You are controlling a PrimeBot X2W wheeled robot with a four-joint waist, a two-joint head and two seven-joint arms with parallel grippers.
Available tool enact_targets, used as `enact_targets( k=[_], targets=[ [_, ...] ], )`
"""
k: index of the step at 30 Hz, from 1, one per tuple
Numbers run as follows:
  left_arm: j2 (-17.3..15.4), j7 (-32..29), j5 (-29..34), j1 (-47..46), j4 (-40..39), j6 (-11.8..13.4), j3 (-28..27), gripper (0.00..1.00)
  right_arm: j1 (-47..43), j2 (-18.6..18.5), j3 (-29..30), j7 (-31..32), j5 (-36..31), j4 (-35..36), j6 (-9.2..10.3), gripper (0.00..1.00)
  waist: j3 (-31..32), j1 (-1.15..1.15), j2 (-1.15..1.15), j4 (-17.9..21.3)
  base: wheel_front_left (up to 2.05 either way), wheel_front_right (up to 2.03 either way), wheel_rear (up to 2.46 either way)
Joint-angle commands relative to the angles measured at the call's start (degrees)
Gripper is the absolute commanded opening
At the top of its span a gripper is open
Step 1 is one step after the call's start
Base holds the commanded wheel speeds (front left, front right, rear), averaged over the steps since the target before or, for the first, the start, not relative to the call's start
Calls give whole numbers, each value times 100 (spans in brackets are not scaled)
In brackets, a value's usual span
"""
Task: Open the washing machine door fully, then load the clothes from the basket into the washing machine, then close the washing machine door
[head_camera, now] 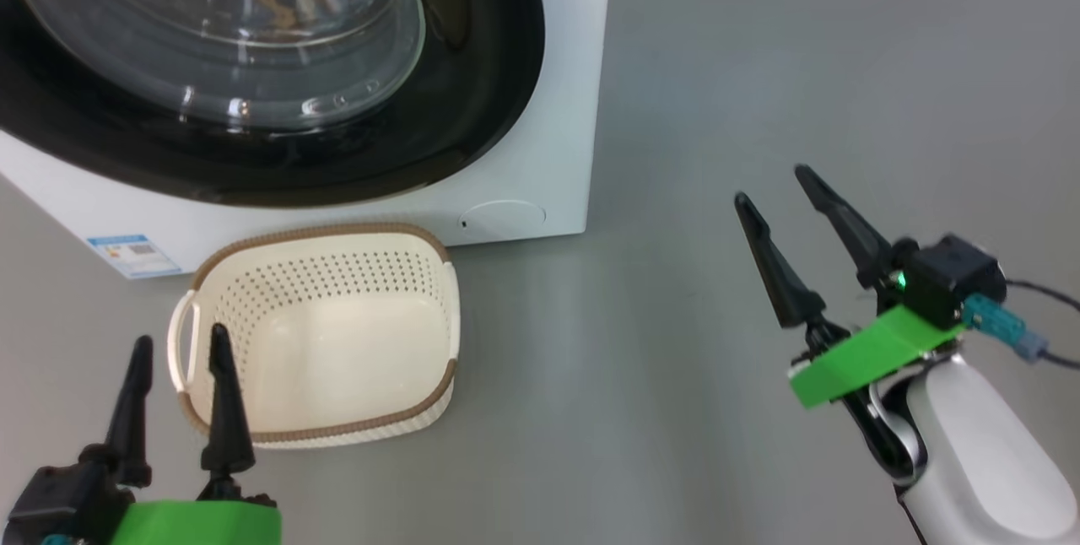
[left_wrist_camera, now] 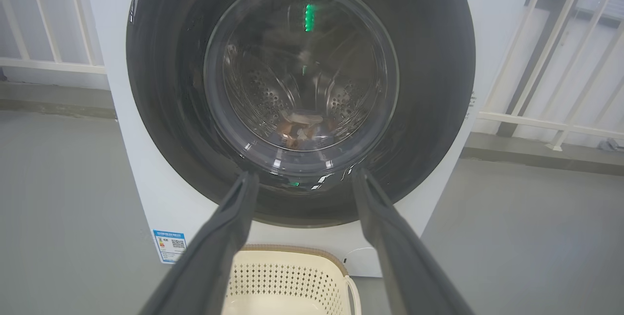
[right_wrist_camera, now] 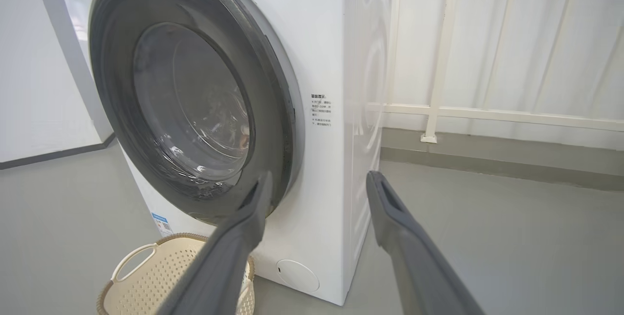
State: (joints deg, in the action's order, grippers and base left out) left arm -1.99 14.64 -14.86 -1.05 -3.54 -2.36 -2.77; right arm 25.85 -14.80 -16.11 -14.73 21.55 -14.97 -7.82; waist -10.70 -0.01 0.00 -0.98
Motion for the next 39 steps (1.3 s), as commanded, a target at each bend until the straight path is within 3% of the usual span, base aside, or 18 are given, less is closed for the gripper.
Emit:
enact_targets(
  k=[1,12,24,39],
  targets=[
    [-88,36,27,16,-193,-9,-260,100,-238,-37,-8,-27,-90,211,33,100,171,1,0,127,0,0,0],
    [-88,36,249,633,-189,-61,-427,100,-1394,200,741,-27,-441,614,33,100,613,1,0,217,0,0,0],
    [-88,36,321,1132,-136,23,-258,100,-2277,753,1367,-27,-865,870,33,100,980,1,0,155,0,0,0],
    [-88,36,393,1286,-149,151,-101,100,-2521,1003,1659,-27,-1258,865,33,100,1066,1,0,104,0,0,0]
  ],
)
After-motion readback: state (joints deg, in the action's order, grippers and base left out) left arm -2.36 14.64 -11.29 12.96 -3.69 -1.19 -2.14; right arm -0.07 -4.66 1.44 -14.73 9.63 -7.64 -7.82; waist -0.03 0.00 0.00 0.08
